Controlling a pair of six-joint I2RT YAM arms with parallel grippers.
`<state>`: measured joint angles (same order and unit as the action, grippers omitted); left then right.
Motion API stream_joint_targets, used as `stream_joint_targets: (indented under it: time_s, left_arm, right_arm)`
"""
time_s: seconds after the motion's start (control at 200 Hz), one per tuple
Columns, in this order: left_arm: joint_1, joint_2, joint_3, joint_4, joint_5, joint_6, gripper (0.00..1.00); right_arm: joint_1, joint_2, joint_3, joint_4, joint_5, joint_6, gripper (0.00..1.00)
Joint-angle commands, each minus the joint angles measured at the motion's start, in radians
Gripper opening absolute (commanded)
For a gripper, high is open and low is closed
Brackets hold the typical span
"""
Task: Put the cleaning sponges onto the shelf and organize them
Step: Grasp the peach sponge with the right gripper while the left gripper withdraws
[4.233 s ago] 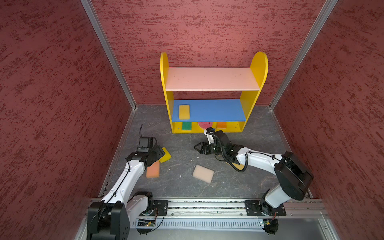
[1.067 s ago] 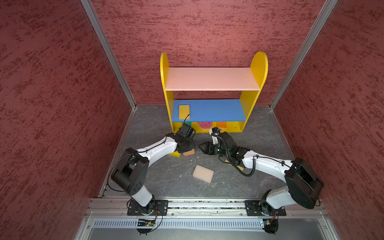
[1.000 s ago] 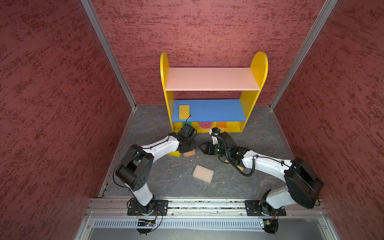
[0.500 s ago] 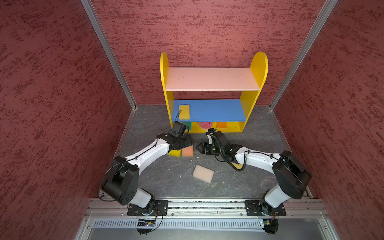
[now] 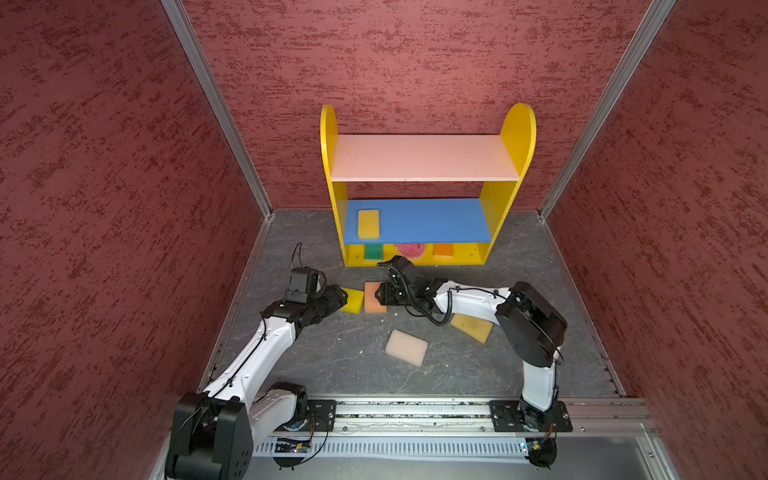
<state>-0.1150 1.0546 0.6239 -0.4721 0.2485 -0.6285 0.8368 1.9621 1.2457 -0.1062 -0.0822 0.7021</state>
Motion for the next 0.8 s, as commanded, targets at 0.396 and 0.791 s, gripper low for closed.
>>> stream_joint_targets:
  time_s: [0.396,0.791]
  left_arm:
    - [0.124,0.014,-0.126,0.129,0.205,0.052,0.74]
    - [0.11,0.026,-0.183,0.202,0.198,0.054,0.74]
  right_arm:
    - [0.007,0.101,0.089,-0.063,0.111,0.022,0.12]
    - [0.0,0.016,0.236,-0.175,0.288,-0.231,0.0]
